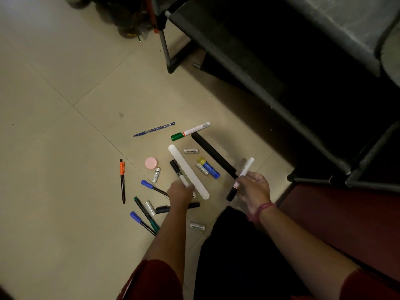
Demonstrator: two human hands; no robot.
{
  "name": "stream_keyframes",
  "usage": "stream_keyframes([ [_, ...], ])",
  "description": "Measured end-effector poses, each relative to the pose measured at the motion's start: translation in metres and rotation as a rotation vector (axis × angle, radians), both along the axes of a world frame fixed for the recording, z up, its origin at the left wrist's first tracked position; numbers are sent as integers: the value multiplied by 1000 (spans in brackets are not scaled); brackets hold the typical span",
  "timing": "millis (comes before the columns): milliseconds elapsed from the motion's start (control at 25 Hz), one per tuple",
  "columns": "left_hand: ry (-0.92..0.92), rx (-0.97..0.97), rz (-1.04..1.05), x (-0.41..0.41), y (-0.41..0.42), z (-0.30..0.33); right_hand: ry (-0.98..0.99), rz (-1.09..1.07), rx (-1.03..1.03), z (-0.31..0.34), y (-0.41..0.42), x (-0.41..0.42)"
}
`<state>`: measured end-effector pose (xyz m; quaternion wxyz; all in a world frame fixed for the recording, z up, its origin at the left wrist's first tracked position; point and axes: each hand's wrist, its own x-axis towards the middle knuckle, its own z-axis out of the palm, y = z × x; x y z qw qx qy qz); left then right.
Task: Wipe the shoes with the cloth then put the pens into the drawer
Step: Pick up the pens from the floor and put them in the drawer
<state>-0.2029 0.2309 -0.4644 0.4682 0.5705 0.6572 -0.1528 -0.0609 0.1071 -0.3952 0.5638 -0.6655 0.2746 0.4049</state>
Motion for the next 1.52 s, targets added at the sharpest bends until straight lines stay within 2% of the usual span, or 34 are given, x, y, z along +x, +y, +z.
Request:
stream_keyframes([
  [80,-97,25,154,3,-1,17,124,38,100,4,11,0],
  [200,-456,-88,293,22,-6,60,176,177,184,15,37,-1],
  [280,-640,-227,155,34,-4,88,187,300,208,23,51,-1],
  [360,-681,-269,-136,40,3,103,151,358,153,26,55,-2],
  [440,-627,-184,-414,42,20,105,94,262,81,21,53,-3],
  [480,-582,-58,-483,44,32,100,80,197,60,17,51,-1],
  [560,-407,295,-490,47,64,81,78,115,47,15,51,3],
  [640,-169,470,-621,49,97,56,96,124,40,15,53,6],
  [760,103,349,-1053,53,122,30,150,141,108,18,57,6],
  [840,185,242,-1140,54,128,24,193,130,141,20,58,7],
  [920,233,240,-1136,51,129,18,229,121,178,22,58,9],
  [1040,177,365,-1088,45,123,22,237,125,172,19,56,10],
  [1160,-121,446,-754,43,112,37,199,111,133,21,55,9],
  [1240,-317,443,-708,34,92,55,146,113,107,25,56,9],
  [1400,-672,188,-591,2,14,86,91,171,147,33,61,7],
  [1520,-719,21,-562,-22,-25,93,81,232,190,35,62,1],
])
